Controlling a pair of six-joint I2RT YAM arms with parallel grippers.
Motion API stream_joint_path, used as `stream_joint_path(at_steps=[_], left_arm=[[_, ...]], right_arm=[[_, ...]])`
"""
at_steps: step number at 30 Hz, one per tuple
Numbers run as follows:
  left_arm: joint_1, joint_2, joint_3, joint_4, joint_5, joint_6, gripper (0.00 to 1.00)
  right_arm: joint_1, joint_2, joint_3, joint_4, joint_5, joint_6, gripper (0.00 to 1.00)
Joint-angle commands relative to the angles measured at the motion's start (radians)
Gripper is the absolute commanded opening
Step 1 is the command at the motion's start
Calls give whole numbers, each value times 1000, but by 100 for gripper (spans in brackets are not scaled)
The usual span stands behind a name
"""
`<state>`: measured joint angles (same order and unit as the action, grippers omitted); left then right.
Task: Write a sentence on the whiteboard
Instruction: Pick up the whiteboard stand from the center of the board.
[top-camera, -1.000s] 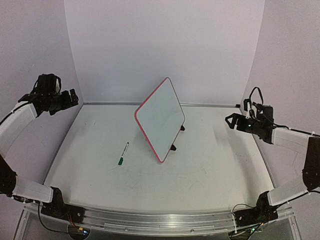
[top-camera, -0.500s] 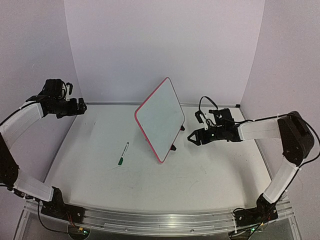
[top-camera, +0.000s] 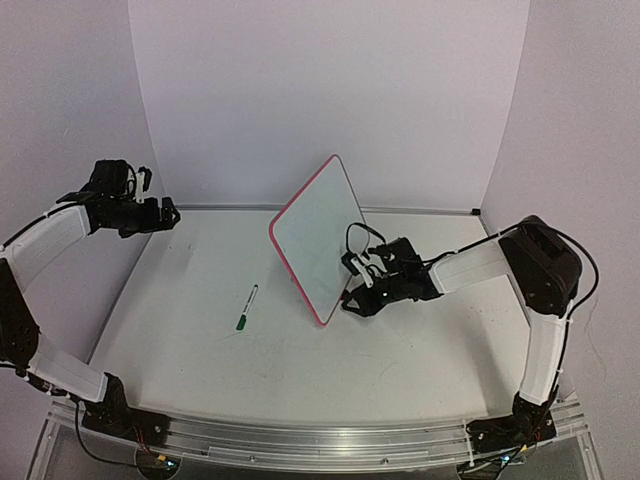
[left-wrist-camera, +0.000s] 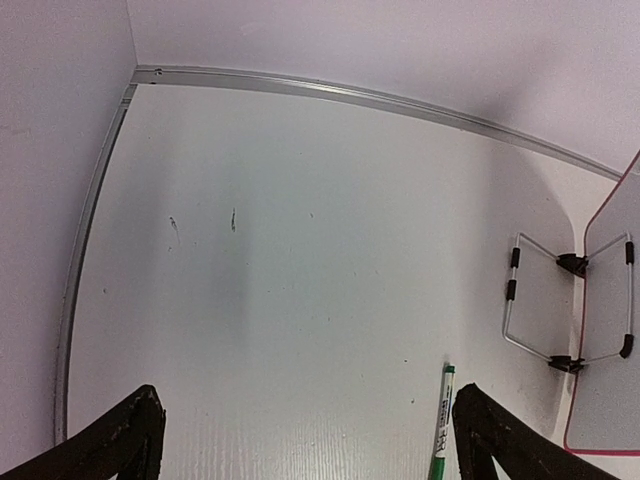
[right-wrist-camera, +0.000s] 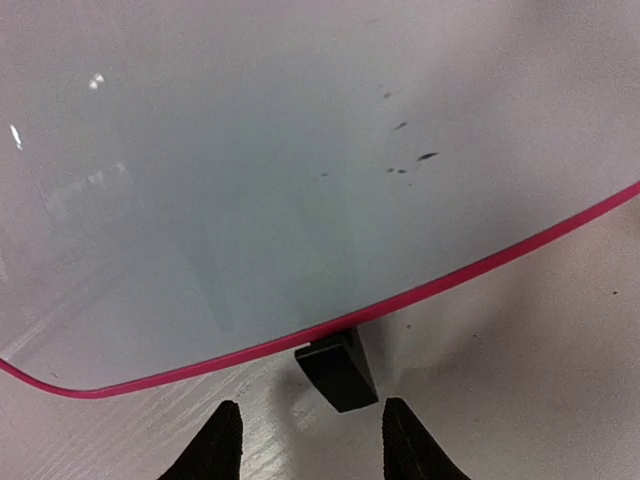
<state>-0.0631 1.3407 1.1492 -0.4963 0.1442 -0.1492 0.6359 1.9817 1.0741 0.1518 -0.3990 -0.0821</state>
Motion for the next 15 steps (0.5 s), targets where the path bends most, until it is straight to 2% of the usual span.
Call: stream_joint_path(at_steps=[1, 10, 15], left_arm=[[5, -9, 1, 25, 5, 13, 99], [5, -9, 3, 15, -6, 14, 99], [4, -7, 5, 13, -9, 14, 99]], right_arm=[[31, 50, 50, 63, 45, -21, 41], [50, 120, 86, 100, 97, -45, 31], [57, 140, 98, 112, 111, -47, 16]])
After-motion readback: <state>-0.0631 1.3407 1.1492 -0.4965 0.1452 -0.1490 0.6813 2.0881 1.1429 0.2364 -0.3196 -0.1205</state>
